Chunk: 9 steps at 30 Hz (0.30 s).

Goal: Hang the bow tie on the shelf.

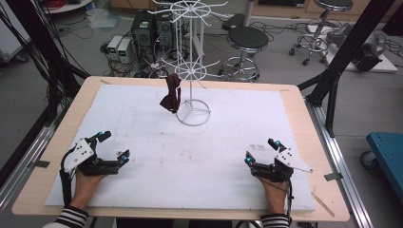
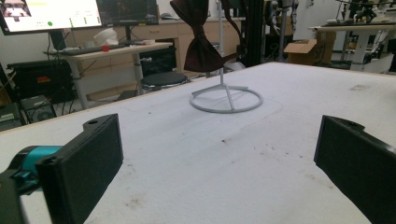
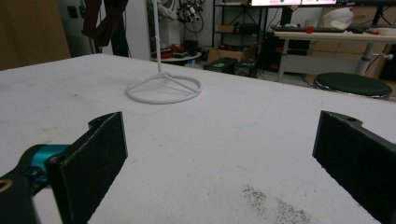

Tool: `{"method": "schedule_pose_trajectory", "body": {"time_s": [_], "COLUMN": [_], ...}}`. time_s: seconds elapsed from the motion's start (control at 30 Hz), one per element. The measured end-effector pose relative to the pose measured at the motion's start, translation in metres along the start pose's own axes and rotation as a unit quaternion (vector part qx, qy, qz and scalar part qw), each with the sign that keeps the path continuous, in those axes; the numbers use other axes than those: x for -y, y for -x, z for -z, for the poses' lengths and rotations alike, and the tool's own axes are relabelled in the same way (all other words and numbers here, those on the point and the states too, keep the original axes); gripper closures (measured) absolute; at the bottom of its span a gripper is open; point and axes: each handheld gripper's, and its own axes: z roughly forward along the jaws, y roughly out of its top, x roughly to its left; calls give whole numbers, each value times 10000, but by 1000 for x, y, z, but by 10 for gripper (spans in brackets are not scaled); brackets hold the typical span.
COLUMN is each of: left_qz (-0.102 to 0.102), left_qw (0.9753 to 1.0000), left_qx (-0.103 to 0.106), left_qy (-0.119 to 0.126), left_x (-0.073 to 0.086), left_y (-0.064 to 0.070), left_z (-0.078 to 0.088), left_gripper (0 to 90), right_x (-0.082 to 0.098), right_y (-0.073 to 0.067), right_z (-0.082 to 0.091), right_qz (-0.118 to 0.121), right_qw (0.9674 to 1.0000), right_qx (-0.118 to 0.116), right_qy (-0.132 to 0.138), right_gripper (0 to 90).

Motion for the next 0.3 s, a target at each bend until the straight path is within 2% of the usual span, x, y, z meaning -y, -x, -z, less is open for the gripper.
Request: {"method": "schedule_pose_trajectory", "body": {"time_s": [0.13, 0.3], "left_qz": [94, 145], "left_qw": [9997, 9994], "left_qx": [-68, -106], "left_qy": [226, 288], "left_x": [2, 3], "left_y": [-1, -1], "left_z": [4, 5], "left_gripper": [17, 17], "right_x": [0, 0], "right_y": [0, 0], "right_z": [0, 0], "right_qz": [-29, -23], "right_qw": [10000, 10000], "right_qx": [-20, -27], "right_qy": [-4, 19], "right_gripper": [23, 24]}}
